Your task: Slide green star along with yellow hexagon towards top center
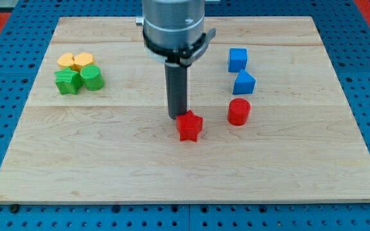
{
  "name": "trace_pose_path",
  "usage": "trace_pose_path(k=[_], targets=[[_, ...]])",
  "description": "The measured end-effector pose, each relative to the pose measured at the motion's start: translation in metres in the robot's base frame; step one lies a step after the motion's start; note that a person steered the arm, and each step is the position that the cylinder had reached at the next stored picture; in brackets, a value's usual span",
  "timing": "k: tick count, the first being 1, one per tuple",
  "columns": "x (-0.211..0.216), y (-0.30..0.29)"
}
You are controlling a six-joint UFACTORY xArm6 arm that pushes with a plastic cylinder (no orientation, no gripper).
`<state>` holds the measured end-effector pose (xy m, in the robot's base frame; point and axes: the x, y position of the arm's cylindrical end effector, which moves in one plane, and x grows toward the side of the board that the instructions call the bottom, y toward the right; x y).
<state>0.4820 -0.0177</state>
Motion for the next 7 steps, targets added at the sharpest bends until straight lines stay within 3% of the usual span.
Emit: trace_pose_path(k=[2,4,7], targets=[[0.044,-0.030],[0.023,-0.108],[-0.056,-0.192]])
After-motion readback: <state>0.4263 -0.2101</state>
